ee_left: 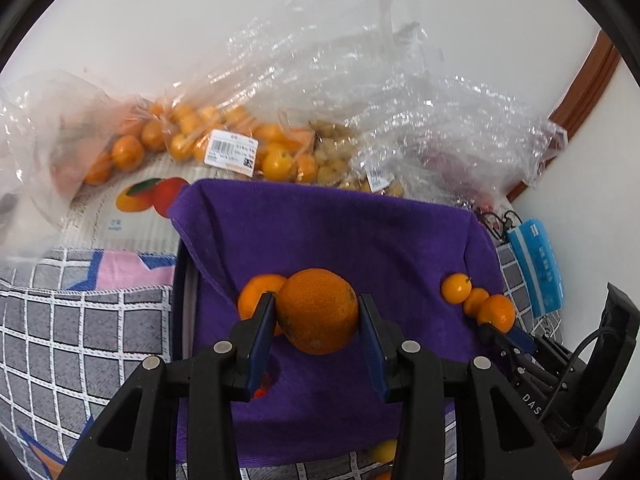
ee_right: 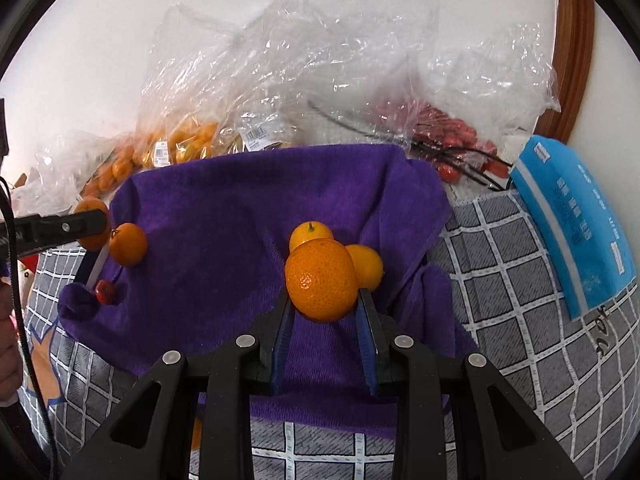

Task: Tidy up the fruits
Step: 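Lower the orange onto the purple towel with the left gripper while the right lowers its orange, then open both grippers to release the oranges onto the purple towel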

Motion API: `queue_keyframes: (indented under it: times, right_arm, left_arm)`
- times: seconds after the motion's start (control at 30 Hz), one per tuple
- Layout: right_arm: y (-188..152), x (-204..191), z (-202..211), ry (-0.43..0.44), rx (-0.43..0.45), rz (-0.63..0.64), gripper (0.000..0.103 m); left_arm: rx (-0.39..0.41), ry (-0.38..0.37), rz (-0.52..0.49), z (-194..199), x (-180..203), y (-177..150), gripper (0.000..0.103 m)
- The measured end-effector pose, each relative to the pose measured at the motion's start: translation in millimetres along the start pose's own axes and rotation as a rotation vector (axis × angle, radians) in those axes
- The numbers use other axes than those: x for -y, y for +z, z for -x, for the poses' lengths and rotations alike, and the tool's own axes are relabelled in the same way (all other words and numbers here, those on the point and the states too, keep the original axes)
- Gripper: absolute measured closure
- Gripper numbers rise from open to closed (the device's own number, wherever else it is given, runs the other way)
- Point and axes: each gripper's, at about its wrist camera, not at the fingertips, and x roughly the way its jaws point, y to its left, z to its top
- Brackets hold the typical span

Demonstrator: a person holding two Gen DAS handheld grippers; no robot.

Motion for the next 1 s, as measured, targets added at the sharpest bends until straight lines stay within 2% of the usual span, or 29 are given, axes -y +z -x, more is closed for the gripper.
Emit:
queue_keyframes:
  times: [0.33, 0.67, 1.0]
  right_arm:
    - [-7, -3, -8, -0.011, -0.018, 0.025, 0.073]
    - [-11, -7, -13, 0.001, -0.038, 0.036, 0.073]
    - [-12, -1, -18, -0.005, -0.051, 0.017, 0.072]
  left_arm:
    - [-0.053, -0.006, -0.012, -20, 5, -8, 0.064]
    - [-0.062, -0.026, -0.052, -24, 15, -10, 0.064]
    - [-0.112, -0.003, -0.051, -42, 18, -15, 0.064]
